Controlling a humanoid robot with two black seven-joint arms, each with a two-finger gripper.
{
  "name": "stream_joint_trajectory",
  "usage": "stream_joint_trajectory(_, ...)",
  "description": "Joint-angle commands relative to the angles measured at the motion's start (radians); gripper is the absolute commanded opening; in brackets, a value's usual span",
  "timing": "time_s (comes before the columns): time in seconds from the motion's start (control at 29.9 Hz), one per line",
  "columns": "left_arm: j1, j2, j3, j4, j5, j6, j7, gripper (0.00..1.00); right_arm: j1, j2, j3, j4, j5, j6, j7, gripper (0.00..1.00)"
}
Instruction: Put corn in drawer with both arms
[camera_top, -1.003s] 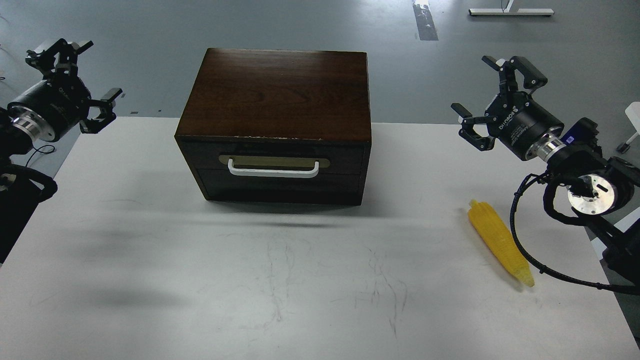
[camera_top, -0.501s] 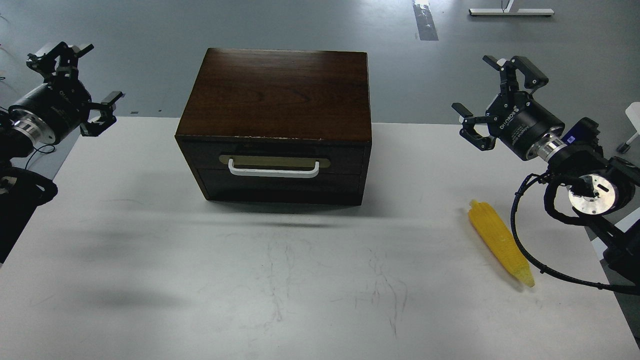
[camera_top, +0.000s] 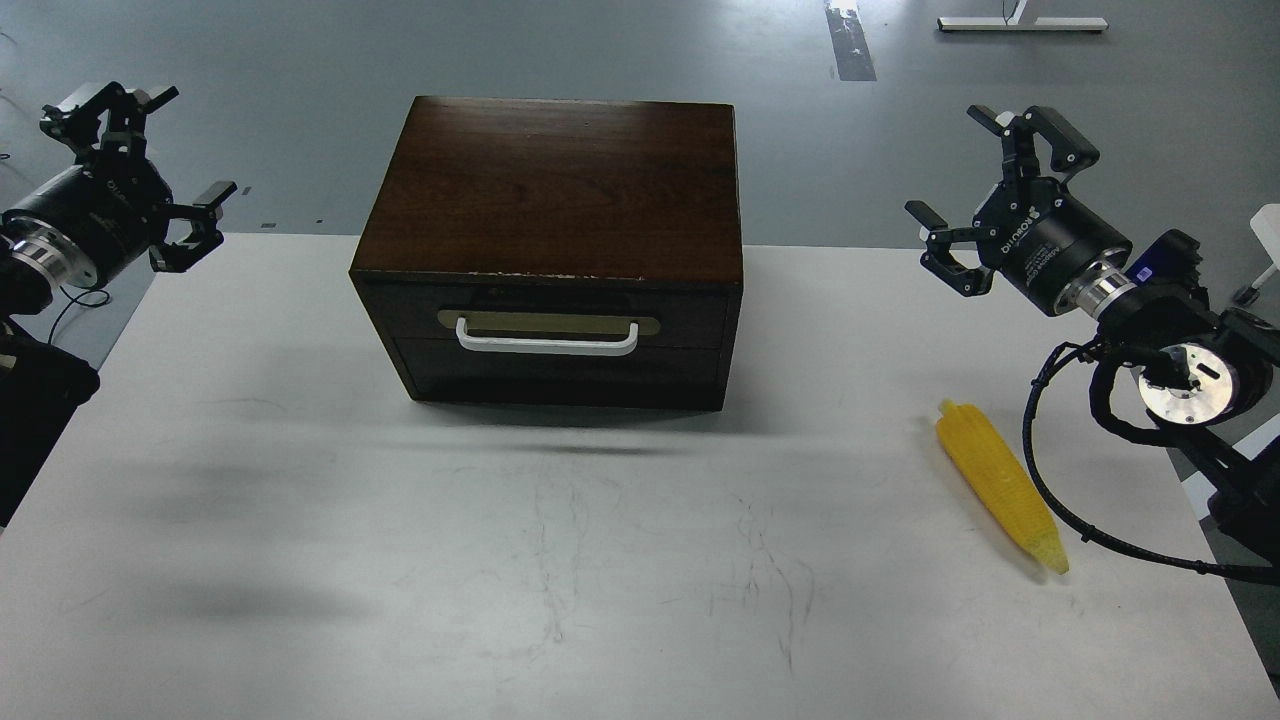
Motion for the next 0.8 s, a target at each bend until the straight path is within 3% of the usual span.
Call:
stream_joint_trajectory(0.0,0.003,0.004,0.000,0.000,0.000,-0.004,0.000,0.98,0.004,-0.006,0.000,-0.002,0.000,0.000,0.000,1.00)
stream_joint_trajectory(0.77,0.004,0.004,0.002,-0.005,0.000,-0.007,0.000,0.98,0.001,-0.007,0.012,-0.004,0.000,-0.009,0.000,1.00)
